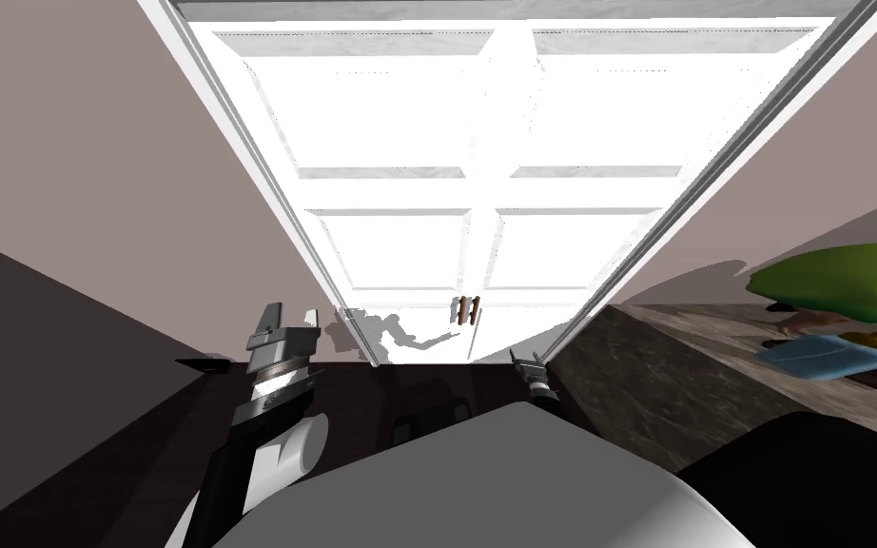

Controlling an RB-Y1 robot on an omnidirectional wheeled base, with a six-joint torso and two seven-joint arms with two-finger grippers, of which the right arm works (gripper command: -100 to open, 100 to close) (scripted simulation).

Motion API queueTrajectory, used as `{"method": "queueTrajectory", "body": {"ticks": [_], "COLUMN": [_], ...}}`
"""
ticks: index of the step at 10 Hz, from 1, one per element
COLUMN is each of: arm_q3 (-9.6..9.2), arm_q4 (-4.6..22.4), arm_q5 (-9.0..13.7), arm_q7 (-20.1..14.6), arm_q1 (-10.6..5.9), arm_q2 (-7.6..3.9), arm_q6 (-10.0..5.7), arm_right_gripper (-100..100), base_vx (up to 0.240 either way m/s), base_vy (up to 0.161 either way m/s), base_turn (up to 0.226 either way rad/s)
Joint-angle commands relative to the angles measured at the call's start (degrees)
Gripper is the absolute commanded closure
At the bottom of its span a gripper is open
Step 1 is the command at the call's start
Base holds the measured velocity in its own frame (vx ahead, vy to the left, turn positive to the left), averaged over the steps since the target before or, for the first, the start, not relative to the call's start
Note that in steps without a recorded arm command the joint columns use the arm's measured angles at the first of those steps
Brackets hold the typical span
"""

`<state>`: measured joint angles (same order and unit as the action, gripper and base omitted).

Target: Pull the door open

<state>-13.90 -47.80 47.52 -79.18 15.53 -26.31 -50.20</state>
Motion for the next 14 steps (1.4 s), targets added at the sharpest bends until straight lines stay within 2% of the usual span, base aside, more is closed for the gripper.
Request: {"method": "queueTrajectory", "body": {"ticks": [1,5,9,10,11,12,14], "arm_q3": [-0.61,-1.55,-2.82,-2.82,-2.52,-2.52,-2.52], "arm_q4": [-0.6,-1.9,-3.7,-3.7,-5.1,-5.1,-5.1], "arm_q5": [-0.4,-1.0,-1.8,-1.8,-1.6,-1.6,-1.6], "arm_q7": [0.0,-0.1,-0.1,-0.1,0.7,0.7,0.7], "arm_q1": [-1.59,-4.05,-7.08,-7.08,-6.29,-6.29,-6.29], "arm_q2": [1.06,2.22,3.68,3.68,3.58,3.58,3.58], "arm_q6": [-0.24,-0.14,-0.01,-0.01,0.71,0.71,0.71], "arm_right_gripper": [-100,-100,-100,-100,-100,100,100], "base_vx": [0.213,0.168,0.177,0.136,0.057,-0.006,-0.021], "base_vy": [-0.007,-0.026,0.023,0.019,0.000,0.002,-0.007], "base_turn": [0.151,0.106,0.112,0.023,0.000,-0.014,0.007]}}
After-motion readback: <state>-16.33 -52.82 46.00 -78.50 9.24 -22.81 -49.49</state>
